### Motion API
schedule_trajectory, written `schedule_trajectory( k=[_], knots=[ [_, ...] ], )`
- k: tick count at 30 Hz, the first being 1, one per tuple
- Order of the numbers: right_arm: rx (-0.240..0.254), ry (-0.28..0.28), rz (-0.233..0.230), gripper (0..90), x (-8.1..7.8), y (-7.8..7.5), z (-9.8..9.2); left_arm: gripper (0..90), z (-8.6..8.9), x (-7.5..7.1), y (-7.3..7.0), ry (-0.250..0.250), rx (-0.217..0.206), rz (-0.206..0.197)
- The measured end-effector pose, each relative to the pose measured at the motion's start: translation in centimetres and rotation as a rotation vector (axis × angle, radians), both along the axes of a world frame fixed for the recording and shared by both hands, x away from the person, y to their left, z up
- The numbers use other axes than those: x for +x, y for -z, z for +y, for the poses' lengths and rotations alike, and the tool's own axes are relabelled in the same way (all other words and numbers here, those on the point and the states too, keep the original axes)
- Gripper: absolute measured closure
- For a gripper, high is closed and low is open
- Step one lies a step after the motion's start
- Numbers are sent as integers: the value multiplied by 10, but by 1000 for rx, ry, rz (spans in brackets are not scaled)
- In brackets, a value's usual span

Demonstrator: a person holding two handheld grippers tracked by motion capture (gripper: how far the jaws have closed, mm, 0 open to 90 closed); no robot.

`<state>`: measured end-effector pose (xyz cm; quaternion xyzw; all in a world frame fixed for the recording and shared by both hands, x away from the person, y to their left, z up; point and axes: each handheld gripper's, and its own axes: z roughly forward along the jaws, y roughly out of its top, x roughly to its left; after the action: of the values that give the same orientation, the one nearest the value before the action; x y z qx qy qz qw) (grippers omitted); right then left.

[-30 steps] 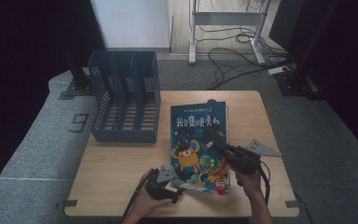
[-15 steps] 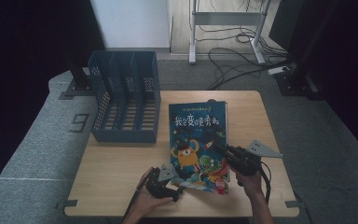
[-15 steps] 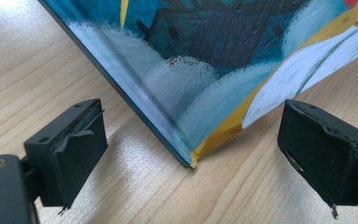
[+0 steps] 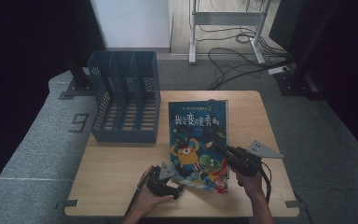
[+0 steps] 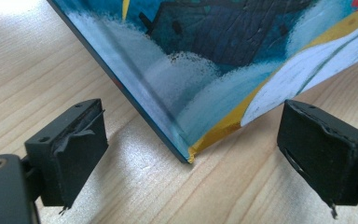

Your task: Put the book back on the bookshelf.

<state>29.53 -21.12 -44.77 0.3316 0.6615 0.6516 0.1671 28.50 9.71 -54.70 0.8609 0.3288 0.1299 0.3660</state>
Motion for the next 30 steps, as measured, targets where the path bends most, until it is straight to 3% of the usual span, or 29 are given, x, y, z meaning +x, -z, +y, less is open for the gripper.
schedule_trajectory(
  k=[30],
  knots=[
    [-30,-26,-54,809,-7,-6,4,84,-3,13,0,-31,7,12]
  ],
)
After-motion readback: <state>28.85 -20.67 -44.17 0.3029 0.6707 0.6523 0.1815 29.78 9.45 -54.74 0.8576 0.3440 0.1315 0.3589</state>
